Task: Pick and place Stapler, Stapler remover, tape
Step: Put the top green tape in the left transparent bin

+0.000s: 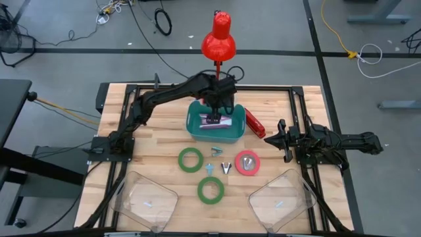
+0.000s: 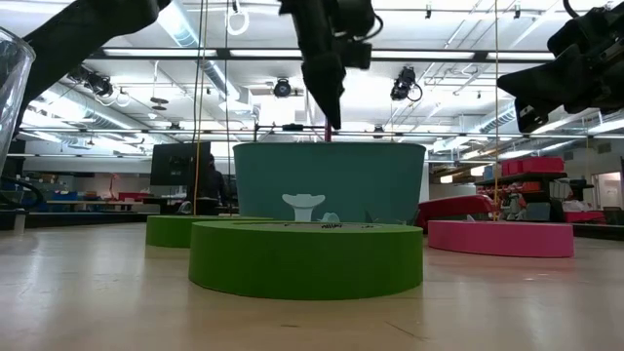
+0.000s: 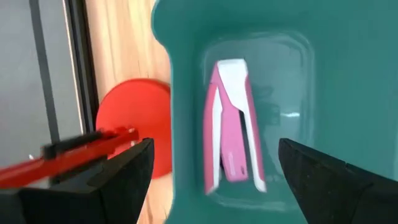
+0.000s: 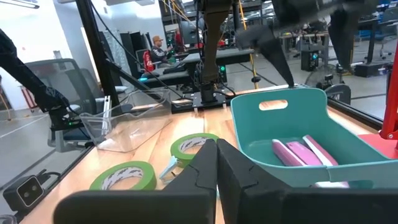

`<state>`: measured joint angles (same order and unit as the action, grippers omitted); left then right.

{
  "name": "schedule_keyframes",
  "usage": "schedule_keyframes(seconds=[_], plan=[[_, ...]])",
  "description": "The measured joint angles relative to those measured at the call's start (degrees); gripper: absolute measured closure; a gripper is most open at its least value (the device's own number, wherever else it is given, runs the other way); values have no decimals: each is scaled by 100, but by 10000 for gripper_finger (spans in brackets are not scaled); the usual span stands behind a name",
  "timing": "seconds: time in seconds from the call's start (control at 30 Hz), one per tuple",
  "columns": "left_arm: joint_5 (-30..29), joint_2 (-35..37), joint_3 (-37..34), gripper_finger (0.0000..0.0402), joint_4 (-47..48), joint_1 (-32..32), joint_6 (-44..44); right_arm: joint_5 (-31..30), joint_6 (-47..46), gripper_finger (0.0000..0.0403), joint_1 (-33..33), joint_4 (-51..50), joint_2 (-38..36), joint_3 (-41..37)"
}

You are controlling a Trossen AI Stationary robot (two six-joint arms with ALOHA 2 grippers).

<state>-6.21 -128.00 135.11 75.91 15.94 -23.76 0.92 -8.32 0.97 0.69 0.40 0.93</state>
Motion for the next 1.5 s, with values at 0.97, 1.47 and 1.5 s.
schedule_keyframes(seconds=[0.97, 1.47, 1.5], plan=[[438, 603, -402, 56, 183, -171, 1072, 0, 2, 396, 0, 4, 0, 0], [227, 2977, -3864, 56, -1580, -534, 1415, 1, 2, 396, -2, 2, 2, 2], [180, 3135, -4054, 56, -1642, -571, 1417, 1, 2, 396, -2, 2, 0, 2]])
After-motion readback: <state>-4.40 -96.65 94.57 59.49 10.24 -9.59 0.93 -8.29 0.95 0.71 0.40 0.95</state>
